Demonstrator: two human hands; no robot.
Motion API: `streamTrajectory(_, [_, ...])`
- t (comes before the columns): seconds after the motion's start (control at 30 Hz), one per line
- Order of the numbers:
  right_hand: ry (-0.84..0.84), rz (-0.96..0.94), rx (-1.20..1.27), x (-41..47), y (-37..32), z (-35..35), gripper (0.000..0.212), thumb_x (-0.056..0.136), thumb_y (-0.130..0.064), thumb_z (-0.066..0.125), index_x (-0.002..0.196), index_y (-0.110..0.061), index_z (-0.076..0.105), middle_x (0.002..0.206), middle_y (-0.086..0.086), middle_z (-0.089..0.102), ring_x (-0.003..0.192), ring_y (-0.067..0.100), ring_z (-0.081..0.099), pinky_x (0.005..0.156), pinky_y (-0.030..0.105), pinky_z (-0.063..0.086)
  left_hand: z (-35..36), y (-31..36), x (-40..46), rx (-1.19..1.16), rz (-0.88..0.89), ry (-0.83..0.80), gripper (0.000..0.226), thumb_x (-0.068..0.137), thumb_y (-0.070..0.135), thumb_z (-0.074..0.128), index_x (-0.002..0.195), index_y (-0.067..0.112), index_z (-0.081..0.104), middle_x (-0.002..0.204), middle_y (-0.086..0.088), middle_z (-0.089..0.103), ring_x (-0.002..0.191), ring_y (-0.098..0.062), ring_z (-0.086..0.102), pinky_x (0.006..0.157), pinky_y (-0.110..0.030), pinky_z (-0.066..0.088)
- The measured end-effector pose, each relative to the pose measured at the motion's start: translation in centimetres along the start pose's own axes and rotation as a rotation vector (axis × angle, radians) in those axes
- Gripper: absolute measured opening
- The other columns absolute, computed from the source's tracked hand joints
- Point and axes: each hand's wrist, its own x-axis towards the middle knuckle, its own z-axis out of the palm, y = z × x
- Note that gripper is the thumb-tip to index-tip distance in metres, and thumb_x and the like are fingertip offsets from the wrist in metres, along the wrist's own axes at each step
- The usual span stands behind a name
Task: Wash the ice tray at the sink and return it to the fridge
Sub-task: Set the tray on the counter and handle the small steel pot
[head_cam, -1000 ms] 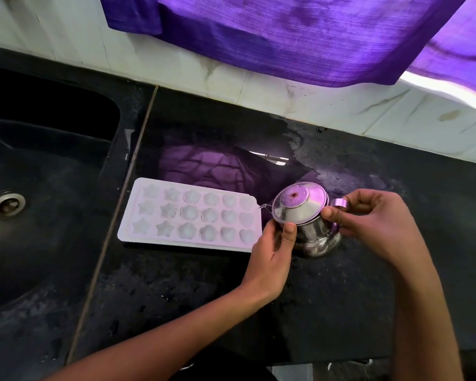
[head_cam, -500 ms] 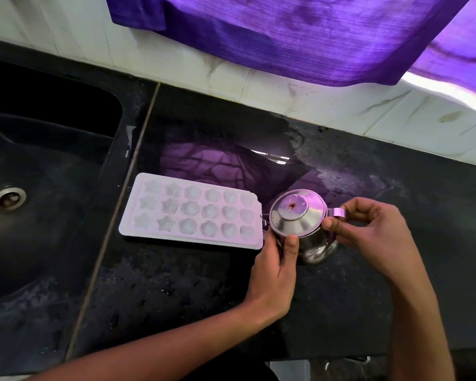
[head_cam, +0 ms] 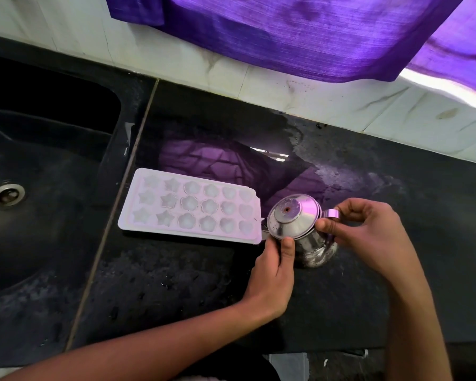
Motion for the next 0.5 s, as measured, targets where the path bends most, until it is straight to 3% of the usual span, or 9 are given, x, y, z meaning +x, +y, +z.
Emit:
streamTrajectory(0.13, [-0.006, 0.002, -0.006, -0.08, -0.10, -0.22, 0.036, 0.050, -0.045, 0.076, 0.067, -0.015, 0.067, 0.064, -0.003, 0.071, 0.060, 0.008, 0.065, 0.066, 0.030, 0.052, 0.11, -0.08, 0.00, 0.012, -0.016, -0.012, 0.062, 0.085, 0.066, 0.023, 0.127, 0.026, 0.045, 0.119, 0.007, 0.061, 0.110, -0.008, 0.056, 0.095, -0.028, 0.043])
streamTrajectory(0.3, [0.002, 0.000, -0.018, -0.30, -0.28, -0.43, 0.036, 0.050, -0.046, 0.076, 0.067, -0.015, 0.067, 0.064, -0.003, 0.071, 0.062, 0.010, 0.067, 0.066, 0.031, 0.053, 0.04, 0.22, -0.17, 0.008, 0.003, -0.030, 0.059, 0.089, 0.061, 0.023, 0.133, 0.025, 0.041, 0.122, 0.013, 0.055, 0.114, -0.003, 0.051, 0.096, -0.023, 0.039])
streamTrajectory(0.5, [0.009, 0.010, -0.009, -0.66, -0.66, -0.81, 0.038, 0.049, -0.047, 0.075, 0.068, -0.015, 0.067, 0.064, -0.002, 0.071, 0.064, 0.013, 0.068, 0.067, 0.035, 0.054, 0.06, 0.30, -0.15, 0.010, 0.007, -0.028, 0.060, 0.085, 0.061, 0.025, 0.131, 0.028, 0.043, 0.121, 0.013, 0.057, 0.114, -0.005, 0.053, 0.097, -0.025, 0.041])
